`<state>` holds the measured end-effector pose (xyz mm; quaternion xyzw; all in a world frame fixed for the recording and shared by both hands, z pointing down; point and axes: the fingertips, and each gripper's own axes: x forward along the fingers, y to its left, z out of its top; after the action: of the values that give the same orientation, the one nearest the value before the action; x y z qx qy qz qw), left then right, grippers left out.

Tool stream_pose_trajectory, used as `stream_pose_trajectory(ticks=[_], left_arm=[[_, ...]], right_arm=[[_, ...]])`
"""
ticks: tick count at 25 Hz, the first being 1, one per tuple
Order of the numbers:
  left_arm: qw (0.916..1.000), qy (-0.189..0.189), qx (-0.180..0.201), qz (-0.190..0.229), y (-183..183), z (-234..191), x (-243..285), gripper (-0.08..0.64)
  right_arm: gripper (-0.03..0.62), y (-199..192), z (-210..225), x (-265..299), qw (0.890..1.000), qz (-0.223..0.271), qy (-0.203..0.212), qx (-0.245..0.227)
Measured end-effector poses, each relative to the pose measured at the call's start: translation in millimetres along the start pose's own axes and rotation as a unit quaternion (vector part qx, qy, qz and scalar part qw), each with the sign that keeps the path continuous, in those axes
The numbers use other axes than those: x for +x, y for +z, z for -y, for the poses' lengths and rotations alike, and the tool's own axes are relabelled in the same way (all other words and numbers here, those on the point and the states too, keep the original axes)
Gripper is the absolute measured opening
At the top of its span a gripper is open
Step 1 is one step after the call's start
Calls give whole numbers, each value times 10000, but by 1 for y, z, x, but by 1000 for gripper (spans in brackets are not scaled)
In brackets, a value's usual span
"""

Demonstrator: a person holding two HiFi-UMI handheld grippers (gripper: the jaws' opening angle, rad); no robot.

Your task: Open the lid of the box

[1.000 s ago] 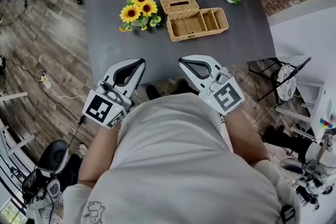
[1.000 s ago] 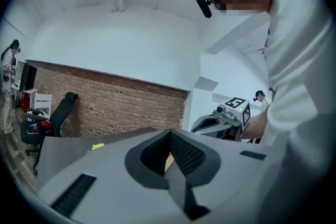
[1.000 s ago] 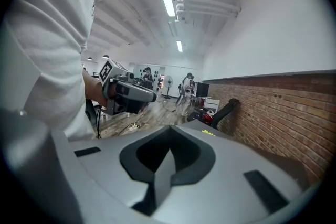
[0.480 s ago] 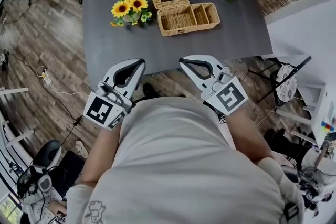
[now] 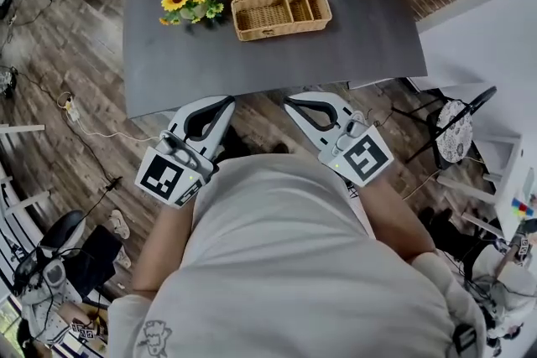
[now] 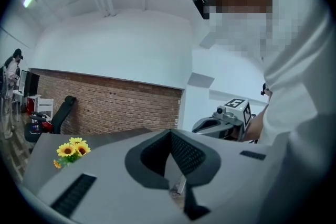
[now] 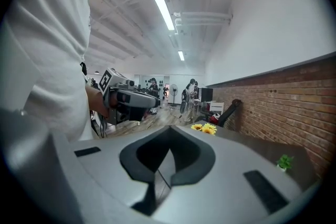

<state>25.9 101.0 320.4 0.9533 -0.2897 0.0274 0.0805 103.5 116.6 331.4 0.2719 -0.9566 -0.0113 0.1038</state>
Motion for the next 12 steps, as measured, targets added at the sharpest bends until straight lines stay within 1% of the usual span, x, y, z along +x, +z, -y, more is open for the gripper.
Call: stream_pose_trajectory(ticks=[6, 12], left_arm=[[9998, 199, 26, 25, -6, 37, 0, 11], [9997, 210, 112, -4, -8, 64, 2, 11]], right_arm=[[5, -6, -19, -40, 9999, 106, 78, 83], [5, -12, -26, -67, 9997, 175, 14, 153]])
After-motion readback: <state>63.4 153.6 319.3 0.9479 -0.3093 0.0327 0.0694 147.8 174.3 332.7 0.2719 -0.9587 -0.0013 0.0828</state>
